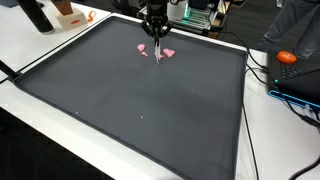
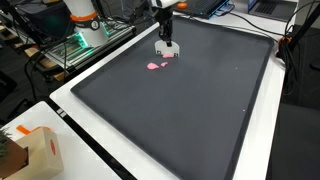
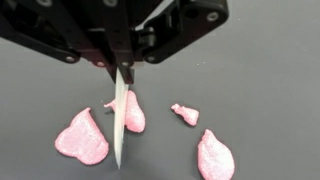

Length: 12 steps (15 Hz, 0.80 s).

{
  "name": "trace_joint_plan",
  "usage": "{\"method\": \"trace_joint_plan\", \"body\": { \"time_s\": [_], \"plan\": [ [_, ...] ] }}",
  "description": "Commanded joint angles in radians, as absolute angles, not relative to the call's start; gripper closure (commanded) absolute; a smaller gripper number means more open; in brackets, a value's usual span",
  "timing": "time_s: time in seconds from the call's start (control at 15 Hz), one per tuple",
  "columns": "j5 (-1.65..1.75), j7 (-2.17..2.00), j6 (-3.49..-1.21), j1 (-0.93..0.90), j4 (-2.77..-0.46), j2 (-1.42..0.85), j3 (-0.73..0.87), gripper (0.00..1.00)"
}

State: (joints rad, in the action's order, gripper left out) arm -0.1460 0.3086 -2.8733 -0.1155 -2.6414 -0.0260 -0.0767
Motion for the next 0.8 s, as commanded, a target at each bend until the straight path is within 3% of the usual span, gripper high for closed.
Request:
{"method": "trace_joint_plan", "body": {
  "time_s": [0.0,0.73],
  "plan": [
    [-0.150,0.339,-2.839,-0.097,-2.690,-0.034,-0.085,0.99],
    [-0.213,0.446,-2.901,-0.115,-2.610,-0.099,-0.126,0.99]
  ]
}}
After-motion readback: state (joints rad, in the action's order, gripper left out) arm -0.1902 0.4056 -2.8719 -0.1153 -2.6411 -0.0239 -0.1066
